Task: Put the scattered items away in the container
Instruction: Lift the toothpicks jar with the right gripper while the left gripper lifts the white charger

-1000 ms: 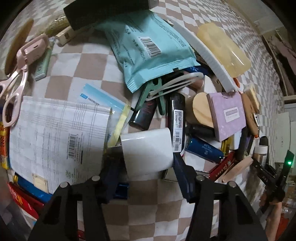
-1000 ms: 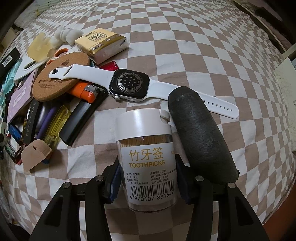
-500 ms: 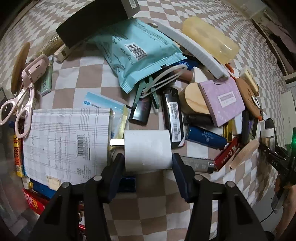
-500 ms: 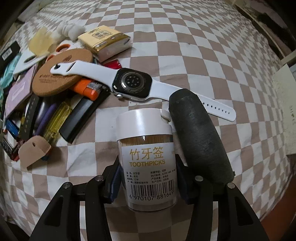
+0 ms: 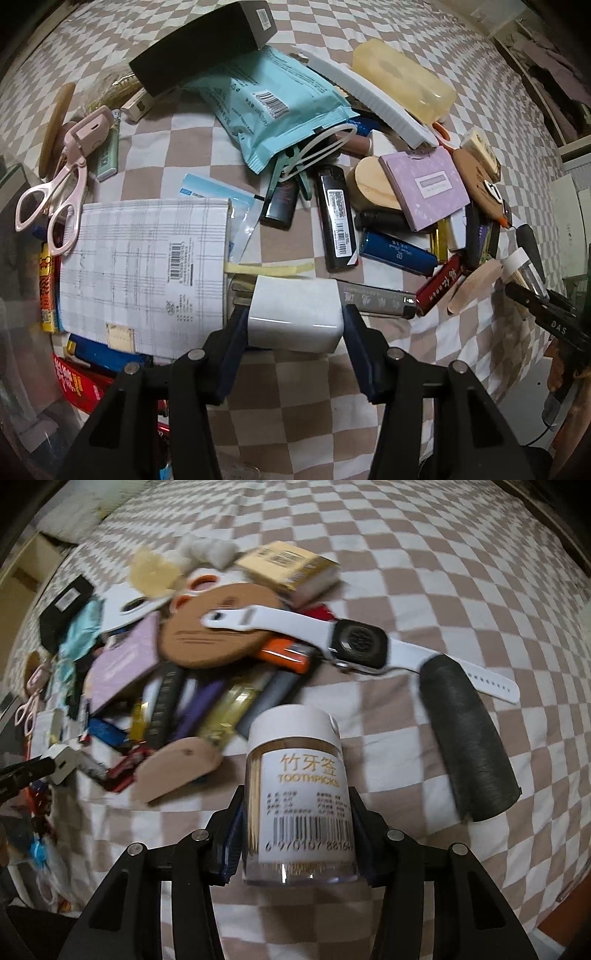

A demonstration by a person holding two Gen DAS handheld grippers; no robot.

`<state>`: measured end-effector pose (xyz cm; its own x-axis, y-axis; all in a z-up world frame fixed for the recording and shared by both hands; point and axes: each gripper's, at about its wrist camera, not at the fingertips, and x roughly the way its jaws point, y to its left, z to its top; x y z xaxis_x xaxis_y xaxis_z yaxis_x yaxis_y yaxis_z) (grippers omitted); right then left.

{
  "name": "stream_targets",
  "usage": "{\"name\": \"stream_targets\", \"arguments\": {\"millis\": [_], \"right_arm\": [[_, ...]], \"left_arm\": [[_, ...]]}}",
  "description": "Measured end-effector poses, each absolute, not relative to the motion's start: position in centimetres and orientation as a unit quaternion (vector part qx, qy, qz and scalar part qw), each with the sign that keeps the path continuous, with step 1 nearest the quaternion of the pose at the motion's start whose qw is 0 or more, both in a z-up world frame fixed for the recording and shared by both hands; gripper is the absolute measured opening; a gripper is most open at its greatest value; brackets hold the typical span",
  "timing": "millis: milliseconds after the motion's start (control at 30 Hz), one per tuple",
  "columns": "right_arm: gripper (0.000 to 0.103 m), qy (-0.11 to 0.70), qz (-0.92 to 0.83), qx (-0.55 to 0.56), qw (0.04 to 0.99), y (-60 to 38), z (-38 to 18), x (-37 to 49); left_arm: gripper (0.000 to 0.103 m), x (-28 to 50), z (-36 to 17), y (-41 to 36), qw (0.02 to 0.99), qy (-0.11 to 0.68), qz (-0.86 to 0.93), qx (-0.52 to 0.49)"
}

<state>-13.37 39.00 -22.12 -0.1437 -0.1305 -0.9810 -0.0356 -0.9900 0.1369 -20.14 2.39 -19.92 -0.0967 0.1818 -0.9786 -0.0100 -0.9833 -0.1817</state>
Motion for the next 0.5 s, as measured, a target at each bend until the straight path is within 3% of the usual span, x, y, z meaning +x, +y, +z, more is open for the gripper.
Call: {"name": "stream_targets", "arguments": {"millis": [300, 500], "right_arm": [[0.05, -0.082, -0.766, 0.635, 0.053, 30.6, -20.0, -13.2], [0.05, -0.136, -0.776, 0.612, 0.067, 29.7, -17.8, -14.2]], "left_arm": [[0.051, -18.7, -19.0, 0.8, 0.07, -0.069, 0.744, -0.661], [0.051, -18.1, -17.4, -0.1, 0.073, -0.077, 0.754, -0.648]]}}
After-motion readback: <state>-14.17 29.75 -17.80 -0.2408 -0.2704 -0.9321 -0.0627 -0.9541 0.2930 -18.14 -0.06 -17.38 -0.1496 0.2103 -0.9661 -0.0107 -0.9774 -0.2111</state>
